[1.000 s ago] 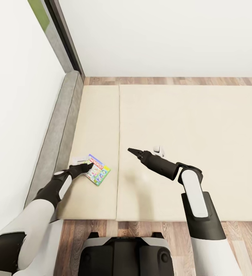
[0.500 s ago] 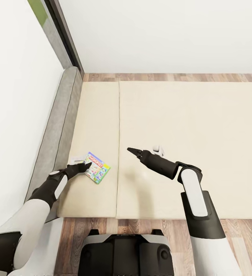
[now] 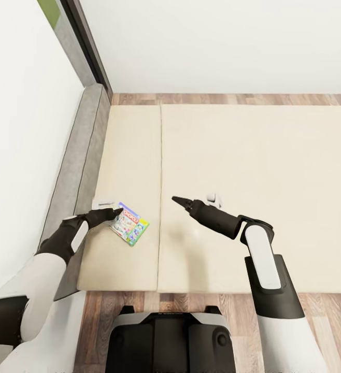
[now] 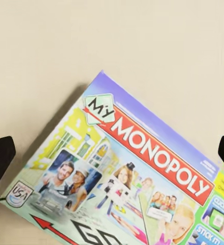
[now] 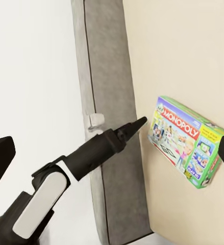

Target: Put all the toys in the child's room - the three board games (two on the bed and one on the table), the two jigsaw puzzles on the table, and the tennis ball on the table - inside the toy box on the table in the child's room.

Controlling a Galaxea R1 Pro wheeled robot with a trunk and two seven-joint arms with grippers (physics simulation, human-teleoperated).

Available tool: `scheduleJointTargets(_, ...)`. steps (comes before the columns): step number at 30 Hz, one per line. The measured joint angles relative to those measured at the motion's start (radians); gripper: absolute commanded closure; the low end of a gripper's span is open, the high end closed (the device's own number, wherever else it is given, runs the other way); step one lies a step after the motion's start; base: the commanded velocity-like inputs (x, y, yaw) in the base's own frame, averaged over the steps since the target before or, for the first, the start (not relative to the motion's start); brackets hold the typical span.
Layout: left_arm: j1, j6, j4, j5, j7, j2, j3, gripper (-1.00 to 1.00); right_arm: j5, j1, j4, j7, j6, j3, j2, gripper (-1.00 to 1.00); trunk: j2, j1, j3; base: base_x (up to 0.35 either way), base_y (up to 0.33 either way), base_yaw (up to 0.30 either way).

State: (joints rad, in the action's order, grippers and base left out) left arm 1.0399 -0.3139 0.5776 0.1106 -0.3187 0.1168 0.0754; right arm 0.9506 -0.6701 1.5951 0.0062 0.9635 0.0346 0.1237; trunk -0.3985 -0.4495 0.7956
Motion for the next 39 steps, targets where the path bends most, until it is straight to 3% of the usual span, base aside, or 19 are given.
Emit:
scheduleJointTargets(8,0.093,-0.048,-0.005,0.002,-0.005,0.0,0.007,-1.0,-0.001,-0.017,0.0,-0.021,0.0,0.0,0.0,-1.0,0.0,0.0,0.013,0.0,0.0,0.0)
scheduleJointTargets(24,0.155,-0.085,-0.026,0.0,0.002,-0.007,0.008,-1.0,-0.002,-0.064,0.0,-0.026,0.019,0.0,0.0,-1.0,0.0,0.0,0.039,0.0,0.0,0.0)
scheduleJointTargets(39,0.204,-0.083,-0.113,0.0,0.007,-0.008,0.007,-1.0,-0.003,-0.196,0.0,-0.07,0.06,-0.002,0.013,-1.0,0.0,0.0,0.063,0.0,0.0,0.0)
